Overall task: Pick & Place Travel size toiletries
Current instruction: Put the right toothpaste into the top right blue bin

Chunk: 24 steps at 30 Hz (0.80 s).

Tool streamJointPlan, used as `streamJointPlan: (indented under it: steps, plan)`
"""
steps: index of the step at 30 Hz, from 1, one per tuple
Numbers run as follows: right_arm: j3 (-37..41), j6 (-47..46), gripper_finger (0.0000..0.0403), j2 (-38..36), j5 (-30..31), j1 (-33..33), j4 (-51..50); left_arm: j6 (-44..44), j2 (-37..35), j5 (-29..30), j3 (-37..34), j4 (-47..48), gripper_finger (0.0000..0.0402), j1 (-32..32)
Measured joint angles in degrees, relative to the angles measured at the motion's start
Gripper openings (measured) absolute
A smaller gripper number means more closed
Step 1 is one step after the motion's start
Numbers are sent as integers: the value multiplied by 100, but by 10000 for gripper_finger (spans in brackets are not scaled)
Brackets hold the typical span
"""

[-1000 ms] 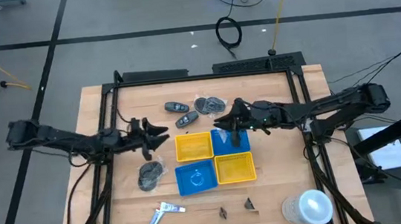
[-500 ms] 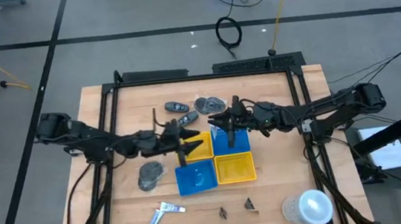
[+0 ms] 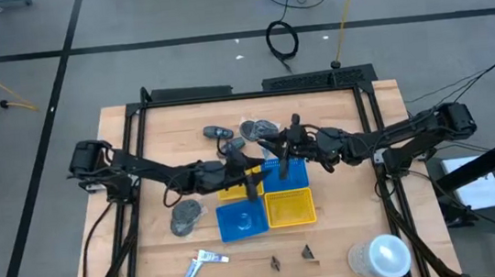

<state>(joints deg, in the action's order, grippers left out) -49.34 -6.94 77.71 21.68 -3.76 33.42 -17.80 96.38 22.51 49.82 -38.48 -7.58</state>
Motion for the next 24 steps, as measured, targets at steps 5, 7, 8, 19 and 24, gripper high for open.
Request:
streamJointPlan:
  steps: [5,7,8,19,24]
  plan:
    - [0,-43,37,-2,-68,-8,-11,172,0,612,2,104,186,-60]
    - [0,-42,22,-2,-84,-17,-20,240,0,847,2,154,186,-82]
    - [0,-33,10,-2,-89,-20,-18,285,0,933,2,206,186,-103]
    - [0,-91,2,-4,-89,-60,-286,529,-4,1105,2,422,186,-295]
    - [-2,-126,1,-81,-87,-91,-698,693,-7,1128,2,474,186,-458]
